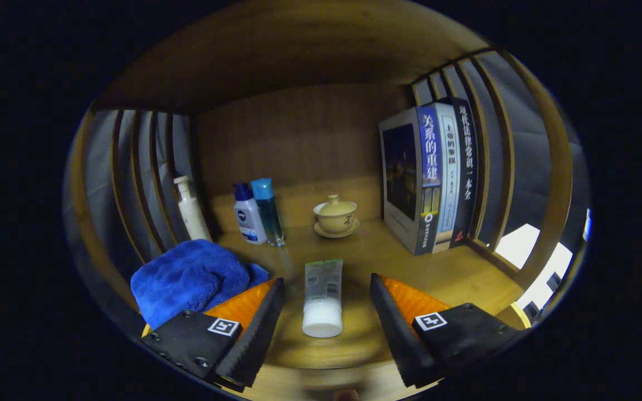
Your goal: Pull open the drawer, take out the items inside it, and place them on the countertop above the cabinet.
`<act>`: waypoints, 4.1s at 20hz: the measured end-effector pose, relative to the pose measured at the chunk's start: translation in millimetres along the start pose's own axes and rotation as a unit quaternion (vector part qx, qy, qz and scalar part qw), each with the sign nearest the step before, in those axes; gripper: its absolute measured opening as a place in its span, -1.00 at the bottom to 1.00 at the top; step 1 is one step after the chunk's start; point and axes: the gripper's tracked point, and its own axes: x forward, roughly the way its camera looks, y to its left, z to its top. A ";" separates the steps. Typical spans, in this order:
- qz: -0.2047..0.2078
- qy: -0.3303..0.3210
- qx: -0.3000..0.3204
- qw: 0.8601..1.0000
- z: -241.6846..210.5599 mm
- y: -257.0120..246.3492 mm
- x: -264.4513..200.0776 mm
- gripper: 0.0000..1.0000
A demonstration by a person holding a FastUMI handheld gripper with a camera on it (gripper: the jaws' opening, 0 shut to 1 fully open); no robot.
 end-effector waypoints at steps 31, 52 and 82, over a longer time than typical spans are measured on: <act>0.010 -0.102 -0.078 0.992 -122.8 33.1 -238.0 0.99; 0.006 -0.073 -0.058 0.996 -170.7 5.9 -203.5 0.98; 0.001 -0.056 -0.054 0.997 -145.4 10.4 -68.1 0.96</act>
